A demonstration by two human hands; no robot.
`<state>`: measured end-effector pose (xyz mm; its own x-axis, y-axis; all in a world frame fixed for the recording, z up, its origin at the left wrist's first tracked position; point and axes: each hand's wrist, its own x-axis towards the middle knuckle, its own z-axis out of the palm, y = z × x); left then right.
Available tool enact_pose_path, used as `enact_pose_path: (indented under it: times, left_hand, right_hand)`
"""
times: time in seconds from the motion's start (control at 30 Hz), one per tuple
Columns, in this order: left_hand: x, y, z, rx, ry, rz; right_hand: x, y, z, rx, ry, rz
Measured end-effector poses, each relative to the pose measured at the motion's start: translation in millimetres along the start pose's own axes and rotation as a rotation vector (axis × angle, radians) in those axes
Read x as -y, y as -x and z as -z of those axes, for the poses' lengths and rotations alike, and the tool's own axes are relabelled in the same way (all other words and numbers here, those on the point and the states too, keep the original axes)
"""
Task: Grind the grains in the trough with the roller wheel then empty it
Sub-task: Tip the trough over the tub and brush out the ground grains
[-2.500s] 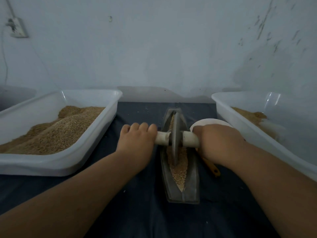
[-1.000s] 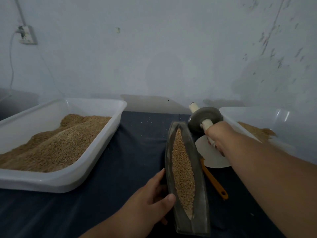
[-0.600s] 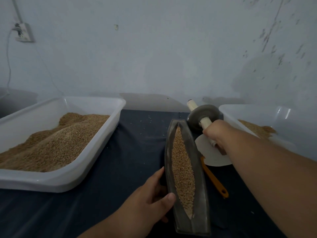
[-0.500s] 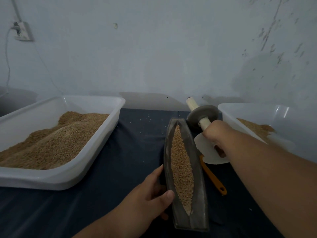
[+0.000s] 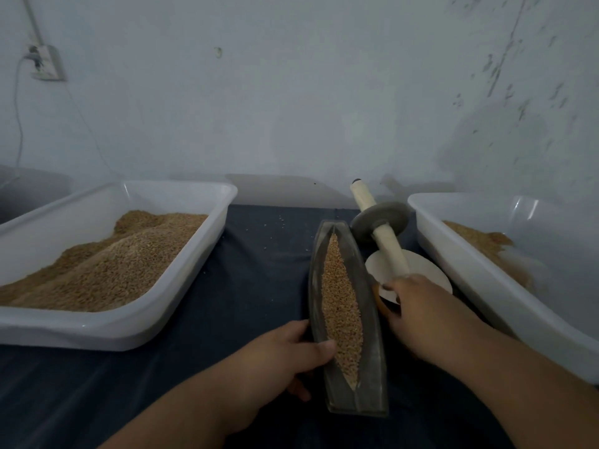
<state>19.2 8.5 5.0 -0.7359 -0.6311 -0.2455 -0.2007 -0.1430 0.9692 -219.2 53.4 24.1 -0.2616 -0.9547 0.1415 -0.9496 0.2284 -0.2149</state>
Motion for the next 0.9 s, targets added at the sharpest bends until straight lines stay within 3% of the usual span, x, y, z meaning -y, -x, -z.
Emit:
enact_pose_path:
  times: [0.1, 0.27, 0.4, 0.5, 0.63, 0.73, 0.9]
  left_hand:
    - [-6.1, -3.4, -4.5, -0.042, -0.001, 0.081]
    - [-14.9, -6.2, -16.0, -0.075, 0.055, 0.158]
    - [-18.3, -8.9, -24.4, -0.044, 0.285, 0.219]
    - [-17.4, -11.8, -33.6, -0.068, 0.474, 0.23]
    - [-14.0, -11.0, -44.3, -0.147, 0.521, 0.178]
    - [-17.8, -6.6, -52.6, -0.179, 0.486, 0.131]
    - [-23.1, 10.7, -53.9, -0.215, 0.474, 0.102]
  right_hand:
    - [-5.5, 17.6, -8.0, 0.126, 0.105, 0.037]
    - [-0.4, 14.1, -19.6, 0.146, 0.13, 0.068]
    - [3.8, 11.0, -18.4, 0.193, 0.065, 0.064]
    - [0.5, 18.1, -3.8, 0.245, -0.199, -0.036]
    - [-9.0, 40.2, 16.1, 0.272, -0.798, -0.212]
    - [-16.3, 58.4, 28.9, 0.313, -1.103, -0.111]
    - [-18.1, 75.5, 38.6, 0.334, -1.212, 0.101]
